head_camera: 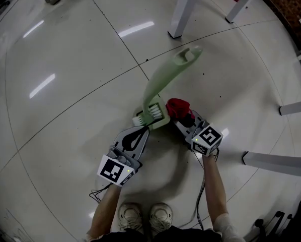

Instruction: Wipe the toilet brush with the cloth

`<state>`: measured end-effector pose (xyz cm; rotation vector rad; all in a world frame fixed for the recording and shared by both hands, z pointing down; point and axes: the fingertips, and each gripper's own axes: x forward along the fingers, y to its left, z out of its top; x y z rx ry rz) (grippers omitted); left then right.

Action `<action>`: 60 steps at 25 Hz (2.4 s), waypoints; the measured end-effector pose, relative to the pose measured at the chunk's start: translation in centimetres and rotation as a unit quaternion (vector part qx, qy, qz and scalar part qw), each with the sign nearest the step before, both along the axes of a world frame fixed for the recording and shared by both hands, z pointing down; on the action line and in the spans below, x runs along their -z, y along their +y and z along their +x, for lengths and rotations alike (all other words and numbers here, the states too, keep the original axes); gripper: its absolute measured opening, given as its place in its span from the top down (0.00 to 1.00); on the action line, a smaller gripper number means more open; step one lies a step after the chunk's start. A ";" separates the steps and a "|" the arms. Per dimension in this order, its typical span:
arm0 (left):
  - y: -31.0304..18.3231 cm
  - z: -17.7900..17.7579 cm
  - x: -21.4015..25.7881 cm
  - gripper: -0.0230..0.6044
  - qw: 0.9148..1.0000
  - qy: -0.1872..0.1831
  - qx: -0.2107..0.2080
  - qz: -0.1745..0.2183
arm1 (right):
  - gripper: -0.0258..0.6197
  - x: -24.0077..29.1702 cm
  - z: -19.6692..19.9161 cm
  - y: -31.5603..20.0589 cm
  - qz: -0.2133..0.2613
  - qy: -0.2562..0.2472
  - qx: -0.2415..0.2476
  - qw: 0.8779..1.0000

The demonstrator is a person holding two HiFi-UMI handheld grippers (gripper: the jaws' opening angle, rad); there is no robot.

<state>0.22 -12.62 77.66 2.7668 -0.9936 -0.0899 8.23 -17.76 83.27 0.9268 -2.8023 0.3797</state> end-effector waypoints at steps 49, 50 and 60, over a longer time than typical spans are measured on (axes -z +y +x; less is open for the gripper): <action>-8.4 -1.1 -3.2 0.67 0.987 -0.082 -0.140 -0.002 | 0.91 1.9 -3.9 6.8 0.016 -0.026 -0.161 0.986; -8.2 -0.8 -3.2 0.71 0.985 -0.079 -0.155 -0.003 | 0.91 1.9 -3.8 6.7 0.016 -0.027 -0.161 0.986; -8.0 -0.9 -3.3 0.82 0.983 -0.079 -0.163 -0.012 | 0.91 1.6 -3.1 5.5 0.015 -0.020 -0.176 0.984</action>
